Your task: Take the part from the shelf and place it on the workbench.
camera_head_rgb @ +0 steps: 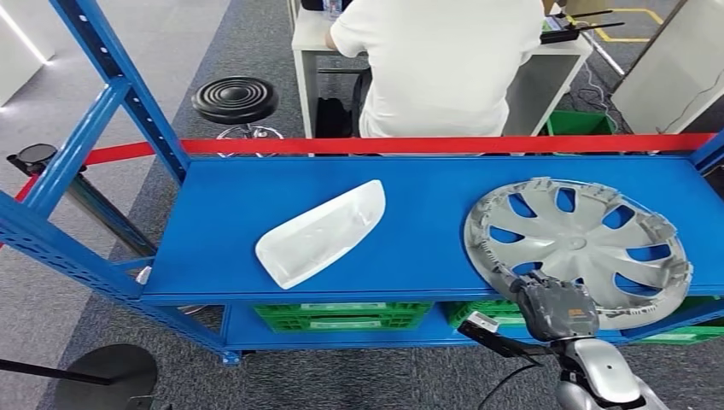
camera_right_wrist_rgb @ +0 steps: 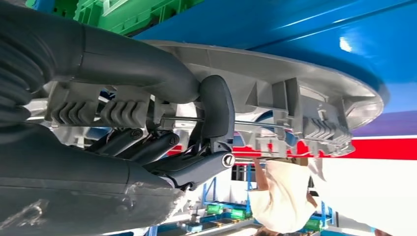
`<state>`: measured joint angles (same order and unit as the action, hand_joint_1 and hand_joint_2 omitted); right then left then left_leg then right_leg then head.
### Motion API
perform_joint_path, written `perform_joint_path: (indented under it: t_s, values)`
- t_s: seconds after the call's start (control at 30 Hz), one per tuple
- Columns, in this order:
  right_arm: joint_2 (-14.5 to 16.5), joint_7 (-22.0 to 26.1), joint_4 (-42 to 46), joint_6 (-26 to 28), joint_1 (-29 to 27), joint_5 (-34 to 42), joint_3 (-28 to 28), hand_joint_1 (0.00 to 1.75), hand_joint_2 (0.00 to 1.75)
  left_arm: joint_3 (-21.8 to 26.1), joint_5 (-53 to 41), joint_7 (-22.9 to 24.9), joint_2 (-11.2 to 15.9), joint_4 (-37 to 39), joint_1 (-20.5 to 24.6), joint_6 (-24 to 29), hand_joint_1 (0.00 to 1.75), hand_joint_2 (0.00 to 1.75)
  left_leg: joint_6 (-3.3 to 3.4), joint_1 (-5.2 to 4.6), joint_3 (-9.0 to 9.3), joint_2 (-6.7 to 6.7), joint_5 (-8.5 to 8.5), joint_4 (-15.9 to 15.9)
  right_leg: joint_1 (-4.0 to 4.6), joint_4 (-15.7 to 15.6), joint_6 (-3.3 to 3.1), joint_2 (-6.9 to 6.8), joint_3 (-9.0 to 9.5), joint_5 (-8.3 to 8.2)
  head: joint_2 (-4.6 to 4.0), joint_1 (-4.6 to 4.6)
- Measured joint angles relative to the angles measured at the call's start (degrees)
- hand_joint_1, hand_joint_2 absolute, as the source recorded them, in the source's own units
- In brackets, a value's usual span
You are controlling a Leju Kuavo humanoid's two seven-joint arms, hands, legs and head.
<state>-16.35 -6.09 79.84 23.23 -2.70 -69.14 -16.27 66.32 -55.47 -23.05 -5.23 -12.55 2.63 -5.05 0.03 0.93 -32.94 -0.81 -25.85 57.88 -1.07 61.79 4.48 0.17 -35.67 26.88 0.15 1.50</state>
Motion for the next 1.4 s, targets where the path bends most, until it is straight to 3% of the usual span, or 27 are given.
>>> perform_joint_path:
  t_s: [0.03, 0.1, 0.13, 0.17, 0.2, 0.27, 0.33, 0.47, 0.53, 0.6, 0.63, 0.67, 0.7, 0.77, 0.8, 0.87, 0.97, 1.03, 1.1, 1.13, 1.17, 1.2, 1.3, 1.33, 1.4]
  values:
    - [0.09, 0.41, 0.03, 0.22, -0.29, 0.79, 0.19, 0.0, 1.75, 0.02, -0.09, -0.06, 0.03, 0.0, 0.01, -0.01, 0.0, 0.0, 0.22, -0.05, -0.01, 0.02, -0.01, 0.0, -0.01, 3.5, 0.13, -0.01, -1.61, 1.85, 0.0, 0.18]
    - [0.39, 2.14, 0.06, 0.44, -0.8, 4.09, 0.56, 0.0, 1.75, 0.08, -0.3, -0.15, 0.03, 0.0, -0.02, -0.06, 0.0, 0.0, 0.43, -0.19, -0.02, 0.03, -0.06, 0.01, 0.0, 11.17, 0.26, -0.01, -5.18, 5.08, 0.0, 0.32]
    - [0.59, 3.57, 0.12, 0.19, -0.98, 6.96, 0.75, 0.0, 1.75, 0.15, -0.41, -0.19, 0.01, 0.0, -0.03, -0.1, 0.0, 0.0, 0.44, -0.23, 0.01, 0.03, -0.08, 0.01, 0.0, 13.15, 0.27, -0.01, -6.16, 5.45, 0.0, 0.34]
    - [0.8, 5.12, 0.23, -0.26, -1.06, 10.19, 0.96, 0.0, 1.75, 0.23, -0.51, -0.26, -0.01, 0.0, -0.03, -0.15, 0.0, 0.0, 0.42, -0.23, 0.07, 0.03, -0.1, 0.02, 0.0, 12.77, 0.24, -0.02, -5.99, 4.67, 0.0, 0.34]
    - [1.0, 6.73, 0.39, -0.79, -1.07, 13.54, 1.2, 0.0, 1.75, 0.33, -0.62, -0.35, -0.03, 0.0, -0.02, -0.21, 0.0, 0.0, 0.34, -0.19, 0.19, 0.03, -0.15, 0.02, -0.02, 10.06, 0.17, -0.02, -4.63, 2.94, 0.0, 0.35]
    - [1.35, 9.1, 0.73, -1.5, -0.99, 18.06, 1.74, 0.0, 1.75, 0.49, -0.79, -0.55, -0.03, 0.0, 0.02, -0.3, 0.0, 0.0, -0.08, -0.22, 0.43, 0.01, -0.38, 0.12, -0.04, 1.96, 0.04, 0.01, -0.36, -0.43, 0.0, 0.42]
    - [1.7, 10.52, 1.1, -1.61, -0.95, 19.99, 2.13, 0.0, 1.75, 0.61, -0.91, -0.68, 0.01, 0.0, 0.04, -0.33, 0.0, 0.0, -0.75, -0.4, 0.48, -0.06, -0.44, 0.14, 0.02, -2.42, -0.36, 0.18, 1.91, -1.47, 0.0, 0.39]
    - [2.45, 13.59, 2.38, -1.35, -1.09, 23.31, 2.82, 0.0, 1.75, 0.97, -1.02, -0.82, 0.01, 0.0, 0.06, -0.44, 0.0, 0.0, -2.1, -0.25, 0.13, -0.05, -0.92, 0.54, 0.13, -2.95, -1.9, 0.29, 1.82, -1.7, 0.0, 0.17]
    - [2.91, 14.75, 3.08, -1.0, -1.13, 24.37, 3.25, 0.0, 1.75, 1.04, -1.08, -0.9, -0.05, 0.0, 0.08, -0.5, 0.0, 0.0, -2.53, -0.23, -2.19, 0.04, -4.04, 5.5, -0.02, -3.14, -2.51, 0.23, 1.81, -1.85, 0.0, -0.14]
    - [3.34, 15.18, 3.36, -0.81, -1.24, 24.67, 3.51, 0.0, 1.75, 1.09, -1.14, -0.91, -0.11, 0.0, 0.05, -0.56, 0.0, 0.0, -2.71, -0.24, -5.82, 0.07, -7.54, 13.06, 0.04, -3.14, -2.75, 0.2, 1.72, -1.83, 0.0, -0.32]
    - [3.52, 15.25, 3.39, -0.79, -1.32, 24.71, 3.55, 0.0, 1.75, 1.13, -1.15, -0.91, -0.11, 0.0, 0.03, -0.57, 0.0, 0.0, -2.72, -0.25, -6.98, 0.07, -8.06, 15.39, 0.08, -3.14, -2.77, 0.2, 1.71, -1.82, 0.0, -0.32]
    - [3.67, 15.28, 3.42, -0.79, -1.39, 24.74, 3.58, 0.0, 1.75, 1.16, -1.16, -0.91, -0.11, 0.0, 0.02, -0.57, 0.0, 0.0, -2.69, -0.26, -7.22, 0.07, -7.44, 15.77, 0.09, -3.13, -2.77, 0.2, 1.72, -1.83, 0.0, -0.32]
    - [3.8, 15.29, 3.48, -0.79, -1.42, 24.76, 3.63, 0.0, 1.75, 1.2, -1.16, -0.91, -0.09, 0.0, 0.02, -0.57, 0.0, 0.0, -2.6, -0.25, -6.39, 0.08, -5.83, 13.99, 0.09, -3.13, -2.74, 0.2, 1.75, -1.83, 0.0, -0.33]
    - [4.01, 15.3, 3.64, -0.78, -1.41, 24.8, 3.74, 0.0, 1.75, 1.24, -1.16, -0.91, -0.06, 0.0, 0.06, -0.57, 0.0, 0.0, -2.38, -0.23, -2.81, 0.14, -1.84, 6.72, 0.12, -3.07, -2.51, 0.26, 1.83, -1.82, 0.0, -0.34]
    - [4.08, 15.32, 3.7, -0.78, -1.4, 24.81, 3.82, 0.0, 1.75, 1.25, -1.16, -0.91, -0.06, 0.0, 0.14, -0.57, 0.0, 0.0, -2.17, -0.22, -1.21, 0.14, -0.72, 3.39, 0.23, -2.95, -2.26, 0.31, 1.74, -1.8, 0.0, -0.37]
    - [4.15, 15.33, 3.78, -0.75, -1.41, 24.82, 3.95, 0.0, 1.75, 1.27, -1.16, -0.91, -0.08, 0.0, 0.27, -0.57, 0.0, 0.0, -1.63, -0.33, 0.05, 0.11, -0.31, 0.35, 0.42, -2.92, -1.59, 0.38, 1.54, -1.89, 0.0, -0.33]
    - [4.27, 15.92, 3.88, -0.75, -1.42, 25.86, 4.04, 0.0, 1.75, 1.28, -1.17, -0.92, -0.11, 0.0, 0.22, -0.6, 0.0, 0.0, -0.5, -0.3, 0.05, 0.07, -0.21, -0.03, 0.28, -2.5, -0.67, 0.33, 1.2, -1.51, 0.0, -0.19]
    - [4.4, 17.31, 4.05, -0.74, -1.43, 27.67, 4.18, 0.0, 1.75, 1.32, -1.19, -0.98, -0.09, 0.0, 0.26, -0.63, 0.0, 0.0, 0.09, -0.15, 0.11, 0.1, -0.08, -0.14, 0.23, 1.73, -0.24, 0.24, -0.74, 1.08, 0.0, 0.12]
    - [4.61, 18.42, 4.29, -0.68, -1.56, 28.83, 4.35, 0.0, 1.75, 1.37, -1.21, -1.04, -0.08, 0.0, 0.27, -0.63, 0.0, 0.0, 0.34, -0.24, 0.12, 0.13, -0.11, -0.13, 0.23, 9.42, -0.02, 0.22, -4.28, 4.63, 0.0, 0.32]
    - [4.7, 18.57, 4.48, -0.7, -1.72, 28.94, 4.41, 0.0, 1.75, 1.38, -1.24, -1.05, -0.11, 0.0, 0.25, -0.63, 0.0, 0.0, 0.37, -0.28, 0.13, 0.13, -0.13, -0.13, 0.23, 12.31, 0.05, 0.22, -5.66, 5.51, 0.0, 0.32]
    - [4.76, 18.56, 4.77, -0.85, -1.94, 29.12, 4.45, 0.0, 1.75, 1.4, -1.28, -1.05, -0.15, 0.0, 0.22, -0.63, 0.0, 0.0, 0.37, -0.29, 0.18, 0.13, -0.16, -0.12, 0.23, 13.23, 0.07, 0.22, -6.13, 5.29, 0.0, 0.32]
    - [4.78, 18.67, 5.27, -1.19, -2.22, 29.73, 4.47, 0.0, 1.75, 1.43, -1.32, -1.05, -0.2, 0.0, 0.19, -0.63, 0.0, 0.0, 0.32, -0.27, 0.28, 0.1, -0.21, -0.11, 0.21, 11.7, 0.06, 0.21, -5.4, 3.95, 0.0, 0.32]
    - [4.8, 20.69, 7.82, -3.6, -3.07, 35.2, 4.55, 0.0, 1.75, 1.62, -1.43, -1.06, -0.25, 0.0, 0.15, -0.63, 0.0, 0.0, -0.32, -0.33, 0.63, -0.03, -0.57, 0.05, 0.07, 0.66, -0.01, 0.29, 0.17, -0.93, 0.0, 0.44]
    - [4.82, 21.64, 8.82, -4.74, -3.39, 37.77, 4.57, 0.0, 1.75, 1.74, -1.5, -1.08, -0.21, 0.0, 0.14, -0.66, 0.0, 0.0, -0.64, -0.46, 0.64, -0.07, -0.62, 0.08, 0.04, -1.51, -0.19, 0.37, 1.24, -1.43, 0.0, 0.43]
    - [4.85, 22.59, 10.7, -6.52, -4.24, 41.02, 4.69, 0.0, 1.75, 2.04, -1.6, -1.19, -0.11, 0.0, 0.08, -0.73, 0.0, 0.0, -1.2, -0.61, 0.58, -0.12, -0.49, -0.04, 0.16, -2.39, -0.94, 0.56, 1.54, -1.37, 0.0, 0.33]
